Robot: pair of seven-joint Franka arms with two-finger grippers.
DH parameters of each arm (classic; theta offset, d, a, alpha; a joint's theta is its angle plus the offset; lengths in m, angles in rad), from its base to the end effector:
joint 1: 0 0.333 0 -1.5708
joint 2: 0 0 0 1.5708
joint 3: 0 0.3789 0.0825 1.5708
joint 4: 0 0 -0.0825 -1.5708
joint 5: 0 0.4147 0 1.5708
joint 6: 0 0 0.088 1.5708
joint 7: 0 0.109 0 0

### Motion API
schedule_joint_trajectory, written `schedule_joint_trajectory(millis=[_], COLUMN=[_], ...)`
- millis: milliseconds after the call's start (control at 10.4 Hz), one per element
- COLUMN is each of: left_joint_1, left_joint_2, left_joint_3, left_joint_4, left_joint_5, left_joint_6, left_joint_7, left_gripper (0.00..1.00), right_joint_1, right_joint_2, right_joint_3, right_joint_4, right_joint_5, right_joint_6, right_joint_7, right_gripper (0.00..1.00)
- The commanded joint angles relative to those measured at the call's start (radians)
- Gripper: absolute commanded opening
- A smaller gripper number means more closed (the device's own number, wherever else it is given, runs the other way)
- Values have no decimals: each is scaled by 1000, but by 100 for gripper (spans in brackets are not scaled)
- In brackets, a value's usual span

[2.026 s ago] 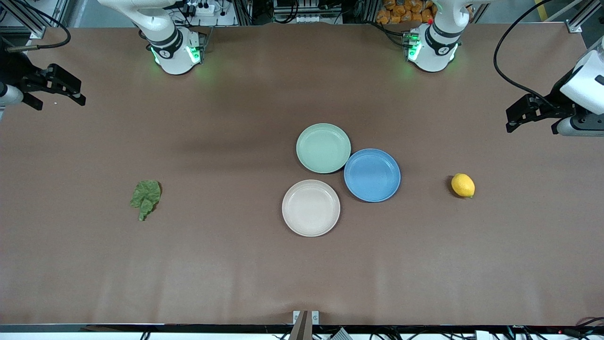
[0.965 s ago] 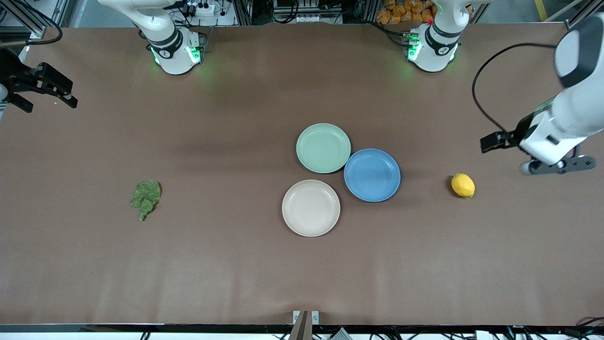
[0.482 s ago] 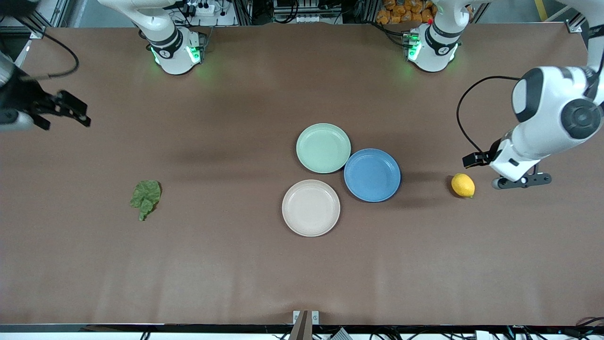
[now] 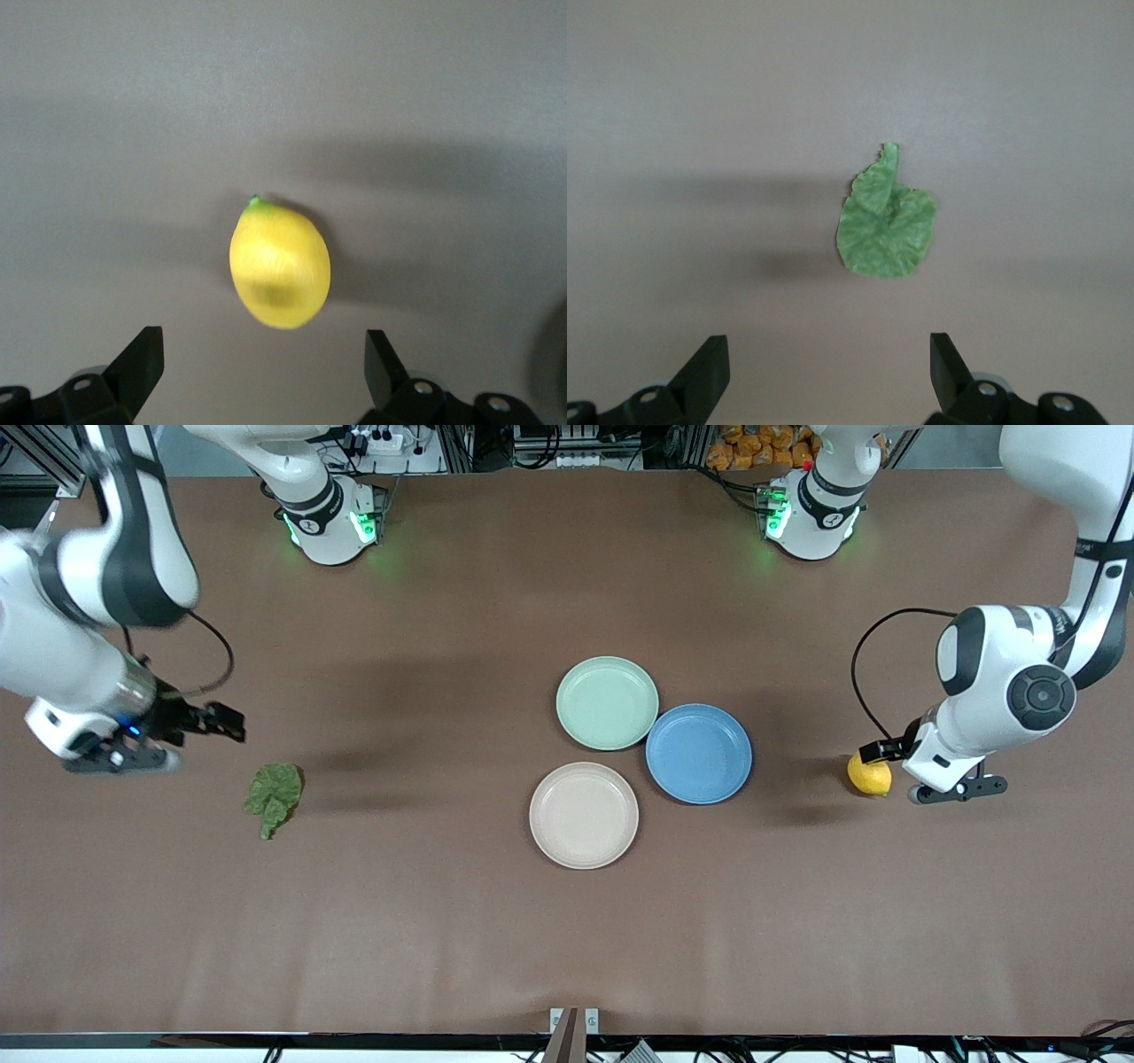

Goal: Place lemon and lettuce in plates
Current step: 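Grasp the lettuce with the right gripper while the left gripper grasps the lemon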

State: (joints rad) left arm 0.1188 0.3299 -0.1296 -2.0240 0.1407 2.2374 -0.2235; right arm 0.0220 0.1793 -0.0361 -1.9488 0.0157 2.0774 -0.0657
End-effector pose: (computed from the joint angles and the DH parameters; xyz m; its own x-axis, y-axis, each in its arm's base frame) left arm 0.6279 0.0011 0.3138 0.9870 0.1271 -0.0986 0.1192 -0.9895 -0.0820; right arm 0.6267 -0.0070 0.4285 0.9978 0.0442 -0.0500 0.0438 -0.9990 -0.0102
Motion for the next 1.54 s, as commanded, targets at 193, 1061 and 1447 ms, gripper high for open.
schedule_joint_trajectory(millis=[193,1061,1447], left_joint_1=[13,25,10], left_joint_2=[104,182,176], left_joint_3=[-4,-4,-7], left_joint_4=[15,34,96], left_joint_5=[28,28,27], left_joint_6=[99,110,110], left_joint_7=[-49,-50,-57], left_gripper=[100,0,0], right_joint_1=[-28,-20,-11], right_joint_2=[196,367,376], right_joint_3=[9,-13,-30], right_joint_4=[21,-21,-35], right_joint_5=[0,-2,0], right_joint_6=[173,469,524], right_joint_7=[-5,-81,-129], right_gripper=[100,58,41])
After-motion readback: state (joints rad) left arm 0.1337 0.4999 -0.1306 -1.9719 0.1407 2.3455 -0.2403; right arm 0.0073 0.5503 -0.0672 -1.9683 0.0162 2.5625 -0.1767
